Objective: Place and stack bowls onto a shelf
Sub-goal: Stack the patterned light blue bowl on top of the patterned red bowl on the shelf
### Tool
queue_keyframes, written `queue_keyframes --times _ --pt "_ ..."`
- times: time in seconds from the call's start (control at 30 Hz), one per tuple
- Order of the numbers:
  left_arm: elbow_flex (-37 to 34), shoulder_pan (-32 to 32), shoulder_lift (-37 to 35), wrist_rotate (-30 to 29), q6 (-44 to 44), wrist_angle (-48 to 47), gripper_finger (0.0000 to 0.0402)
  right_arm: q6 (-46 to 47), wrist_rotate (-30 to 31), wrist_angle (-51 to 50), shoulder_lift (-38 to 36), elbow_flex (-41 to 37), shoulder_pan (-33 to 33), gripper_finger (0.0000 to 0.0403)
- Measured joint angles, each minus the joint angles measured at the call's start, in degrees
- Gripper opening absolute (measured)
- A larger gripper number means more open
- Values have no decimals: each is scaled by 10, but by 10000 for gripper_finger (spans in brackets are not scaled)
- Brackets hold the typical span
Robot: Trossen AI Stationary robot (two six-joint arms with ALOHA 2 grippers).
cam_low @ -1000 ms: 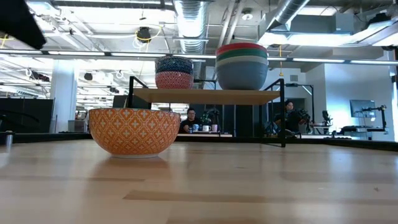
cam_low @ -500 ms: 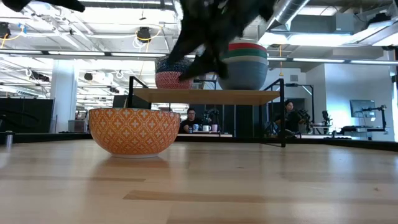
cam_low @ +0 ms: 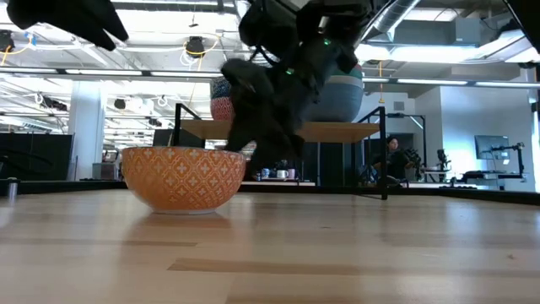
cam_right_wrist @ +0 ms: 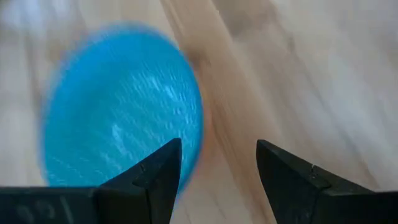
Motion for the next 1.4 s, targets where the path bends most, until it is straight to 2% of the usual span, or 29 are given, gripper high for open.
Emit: queue_keyframes --times 0.2,0.33,0.6,0.83,1.23,1.4 --pt "0 29 0 4 6 2 139 2 -23 -9 14 2 2 233" --pt "0 35 0 11 5 11 139 -11 -23 -6 14 4 4 214" --pt "0 35 0 48 30 33 139 -12 -22 -15 14 4 -2 121" --pt "0 35 0 48 33 34 139 -9 -21 -25 14 3 -2 45" --pt "0 35 0 79 34 30 139 23 -11 -47 -5 8 -4 41" --pt "0 35 -8 96 68 27 140 12 9 -99 -31 37 -4 41"
